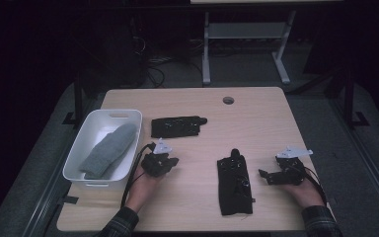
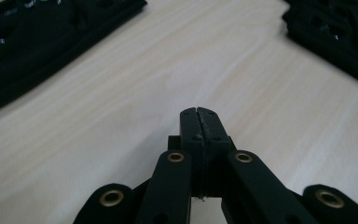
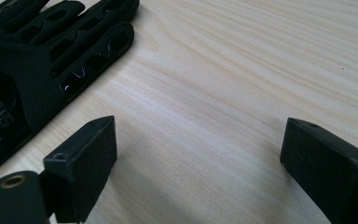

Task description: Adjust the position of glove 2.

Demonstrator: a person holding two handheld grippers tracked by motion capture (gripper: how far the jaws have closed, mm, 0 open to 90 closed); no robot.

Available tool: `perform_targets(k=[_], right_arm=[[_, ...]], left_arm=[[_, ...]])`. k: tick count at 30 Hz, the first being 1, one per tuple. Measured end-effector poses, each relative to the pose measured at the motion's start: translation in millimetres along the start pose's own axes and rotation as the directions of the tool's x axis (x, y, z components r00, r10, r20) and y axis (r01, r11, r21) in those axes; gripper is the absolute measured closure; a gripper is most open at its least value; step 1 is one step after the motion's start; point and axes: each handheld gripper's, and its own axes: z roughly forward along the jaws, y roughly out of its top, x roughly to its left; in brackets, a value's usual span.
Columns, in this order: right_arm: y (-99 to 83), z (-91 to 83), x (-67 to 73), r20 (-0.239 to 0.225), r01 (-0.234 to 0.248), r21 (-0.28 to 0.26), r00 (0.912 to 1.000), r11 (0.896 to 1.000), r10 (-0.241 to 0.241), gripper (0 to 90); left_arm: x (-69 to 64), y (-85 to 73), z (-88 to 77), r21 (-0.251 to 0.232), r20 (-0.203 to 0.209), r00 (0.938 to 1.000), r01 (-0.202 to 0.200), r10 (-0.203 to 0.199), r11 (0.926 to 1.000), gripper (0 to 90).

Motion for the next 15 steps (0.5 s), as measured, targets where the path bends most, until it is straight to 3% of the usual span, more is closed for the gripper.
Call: perform_targets(k=[5,13,15], right_arm=[[-0.1,0.0,0.0,0.000,0.001,0.000,1.0000,1.000,-0.001,10.5],[0.0,0.0,0.0,0.000,0.000,0.000,1.0000,1.000,0.000,10.5],[0.0,0.0,0.1,0.000,-0.001,0.000,1.0000,1.000,0.001,10.5]], left_arm=[[6.6,15.3,15.2,0.005,-0.003,1.0000,-0.001,0.001,1.0000,89.4],[20.3,42.7,40.4,-0.014,-0.047,0.9989,-0.004,0.004,0.9999,89.4],[23.0,50.3,46.7,-0.014,-0.060,0.9980,-0.021,0.020,0.9997,89.4]])
